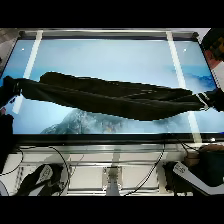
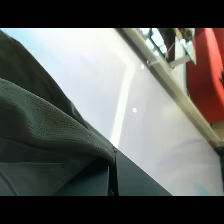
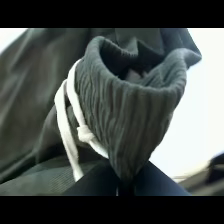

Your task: Fold the clothes and pants, and hang the long-sleeved shirts on hangers.

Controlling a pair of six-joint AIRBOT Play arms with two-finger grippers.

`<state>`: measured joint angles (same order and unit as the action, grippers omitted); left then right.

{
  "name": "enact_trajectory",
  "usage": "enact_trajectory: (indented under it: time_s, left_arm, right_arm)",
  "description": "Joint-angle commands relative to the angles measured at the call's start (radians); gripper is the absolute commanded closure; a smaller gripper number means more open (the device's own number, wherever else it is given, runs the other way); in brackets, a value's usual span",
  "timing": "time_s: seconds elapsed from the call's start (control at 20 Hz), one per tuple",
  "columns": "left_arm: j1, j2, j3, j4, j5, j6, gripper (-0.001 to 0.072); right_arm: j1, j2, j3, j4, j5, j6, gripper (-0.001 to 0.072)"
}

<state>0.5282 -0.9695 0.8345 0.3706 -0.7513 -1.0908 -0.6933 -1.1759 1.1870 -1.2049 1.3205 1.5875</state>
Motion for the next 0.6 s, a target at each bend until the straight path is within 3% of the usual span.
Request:
enact_trajectory:
  time_s: [0.0,0.25,0.55]
  left_arm:
    - [-0.134,-0.215,0.099,0.011,0.177,-0.003,0.0703]
    - [-0.161,-0.440,0.228,0.011,0.222,-0.010,0.0703]
    - [-0.172,-0.539,0.304,0.011,0.317,-0.010,0.0703]
  right_arm:
    - [0.003,-0.121,0.026,0.072,-0.105,0.040,0.0689]
    - [0.038,-0.207,0.026,0.082,-0.230,0.089,0.0689]
    - [0.150,-0.267,0.026,0.083,-0.407,0.168,0.0689]
